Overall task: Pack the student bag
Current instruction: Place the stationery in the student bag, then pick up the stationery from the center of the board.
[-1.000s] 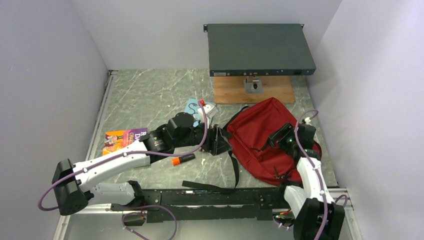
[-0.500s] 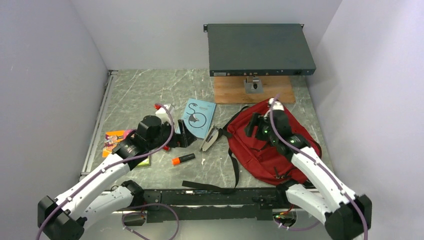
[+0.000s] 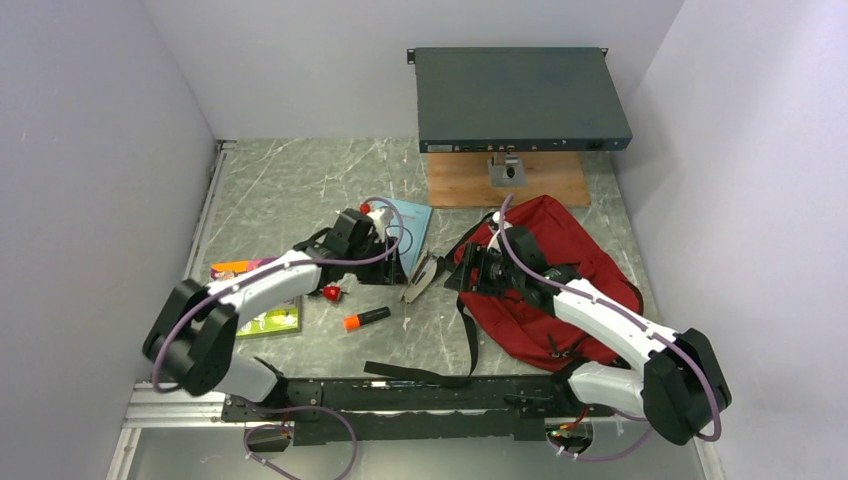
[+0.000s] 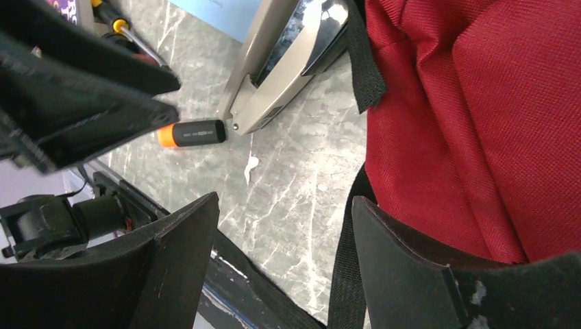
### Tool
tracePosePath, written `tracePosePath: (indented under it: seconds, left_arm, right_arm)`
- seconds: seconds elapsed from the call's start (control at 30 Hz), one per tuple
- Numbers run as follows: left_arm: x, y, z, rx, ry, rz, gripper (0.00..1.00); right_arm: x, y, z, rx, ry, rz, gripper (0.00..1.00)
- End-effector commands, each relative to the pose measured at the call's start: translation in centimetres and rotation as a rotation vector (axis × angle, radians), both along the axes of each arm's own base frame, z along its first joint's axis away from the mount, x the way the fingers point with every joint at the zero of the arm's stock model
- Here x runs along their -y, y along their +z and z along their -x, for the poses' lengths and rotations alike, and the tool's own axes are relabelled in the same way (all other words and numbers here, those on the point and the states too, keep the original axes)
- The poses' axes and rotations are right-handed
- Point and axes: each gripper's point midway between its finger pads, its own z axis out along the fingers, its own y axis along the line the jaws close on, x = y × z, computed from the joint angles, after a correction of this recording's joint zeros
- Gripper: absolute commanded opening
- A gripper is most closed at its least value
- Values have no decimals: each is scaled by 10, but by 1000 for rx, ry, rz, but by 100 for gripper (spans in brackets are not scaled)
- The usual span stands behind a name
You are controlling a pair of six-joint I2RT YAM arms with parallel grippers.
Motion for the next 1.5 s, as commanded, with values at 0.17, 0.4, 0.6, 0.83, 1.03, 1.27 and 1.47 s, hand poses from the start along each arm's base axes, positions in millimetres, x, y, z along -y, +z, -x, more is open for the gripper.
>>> tracePosePath:
  seconds: [0.17,0.4,0.6,0.83,1.03,1.27,1.47]
  left_arm:
    - [47,11,-64,141,-90,-16,47]
    - [55,-15,-80,128,-111,-127,46]
    - [64,-35,-79,127,-155,-215,41]
    - [66,-55,-76,90,-153,-253,21]
    - [67,-39,-69,77,-159,-231,0]
    - [76,29,-47,114,-146,0,0]
    - [74,103,-40,167,-19,280,0]
  right_arm:
    - [-7,10,6,56,50,-65,74]
    - [-9,3,9,57,86,-61,74]
    - [-6,0,13,60,106,-33,74]
    - [-1,2,24,67,140,-28,74]
    - [9,9,35,96,155,-8,74]
    - [9,23,45,125,201,-37,78]
    - [-8,65,53,196,273,-169,88]
